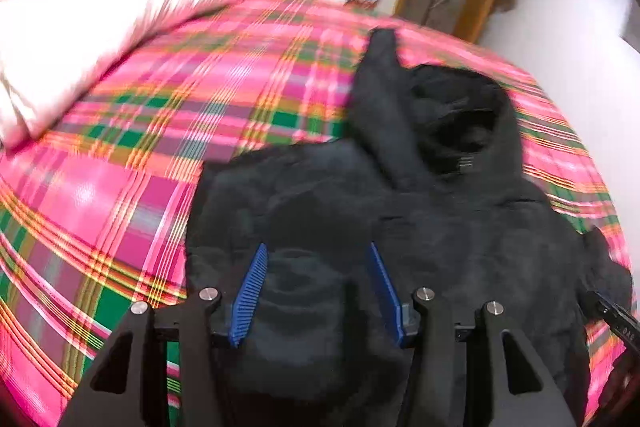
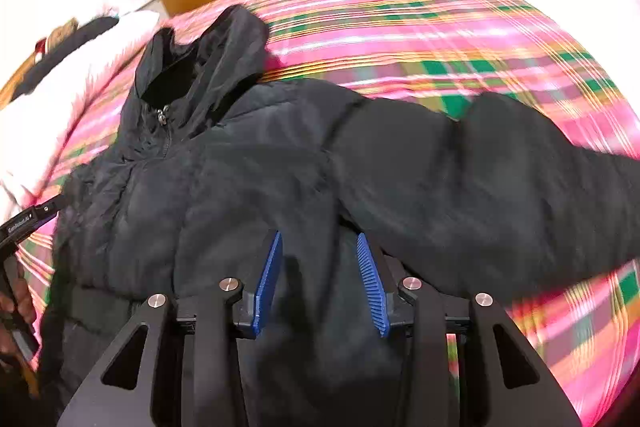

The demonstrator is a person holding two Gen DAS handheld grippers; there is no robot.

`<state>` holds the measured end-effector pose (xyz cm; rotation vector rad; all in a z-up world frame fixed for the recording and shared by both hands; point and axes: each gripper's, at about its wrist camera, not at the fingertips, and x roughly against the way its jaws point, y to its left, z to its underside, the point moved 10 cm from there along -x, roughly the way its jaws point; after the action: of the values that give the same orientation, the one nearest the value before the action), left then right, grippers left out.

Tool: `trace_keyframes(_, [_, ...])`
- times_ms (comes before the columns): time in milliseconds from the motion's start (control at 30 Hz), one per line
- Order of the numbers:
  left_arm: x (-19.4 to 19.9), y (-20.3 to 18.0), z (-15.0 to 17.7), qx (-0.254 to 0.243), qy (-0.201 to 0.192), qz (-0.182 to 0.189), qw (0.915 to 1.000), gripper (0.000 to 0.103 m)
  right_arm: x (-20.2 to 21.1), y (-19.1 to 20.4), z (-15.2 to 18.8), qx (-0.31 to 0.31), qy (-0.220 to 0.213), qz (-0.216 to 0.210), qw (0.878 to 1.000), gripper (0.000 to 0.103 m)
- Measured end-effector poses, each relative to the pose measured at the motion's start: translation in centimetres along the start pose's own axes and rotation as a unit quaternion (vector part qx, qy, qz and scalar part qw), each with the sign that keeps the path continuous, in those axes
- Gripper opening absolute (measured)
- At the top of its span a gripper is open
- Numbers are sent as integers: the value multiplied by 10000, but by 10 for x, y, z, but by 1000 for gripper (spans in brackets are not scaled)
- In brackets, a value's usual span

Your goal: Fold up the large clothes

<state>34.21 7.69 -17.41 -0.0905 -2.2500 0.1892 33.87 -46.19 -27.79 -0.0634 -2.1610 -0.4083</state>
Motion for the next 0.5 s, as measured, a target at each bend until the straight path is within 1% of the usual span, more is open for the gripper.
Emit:
trace_keyframes(67, [17, -18, 3, -248, -169, 131, 9995, 53, 12, -25, 14, -288, 44, 48, 9996, 46])
trace_keyframes(133, [27, -37, 9, -424, -224, 331, 9983, 54, 22, -59, 30, -647, 96, 184, 9977, 46])
trace_keyframes(233, [25, -62, 22, -628, -73, 580, 9963, 54, 30, -114, 48, -1265, 174, 393, 9910, 46])
trace_keyframes(367, [10, -77, 38, -833, 153, 605, 9946, 54, 41, -180, 58, -1914, 78, 683, 9791, 46])
trace_keyframes(400, [7, -82, 41, -859, 215, 596, 9943, 54, 42, -192, 57, -2031, 42, 710, 9766, 47])
trace_keyframes(433, [4, -84, 43, -862, 264, 599, 9941, 54, 44, -205, 56, -2156, -13, 711, 9739, 49])
trace_keyframes(467, [1, -85, 45, -850, 304, 590, 9942, 54, 44, -218, 54, -2284, -67, 722, 9709, 54])
trace_keyframes(500, [-2, -85, 45, -844, 334, 563, 9943, 54, 43, -235, 52, -2459, -112, 754, 9663, 56])
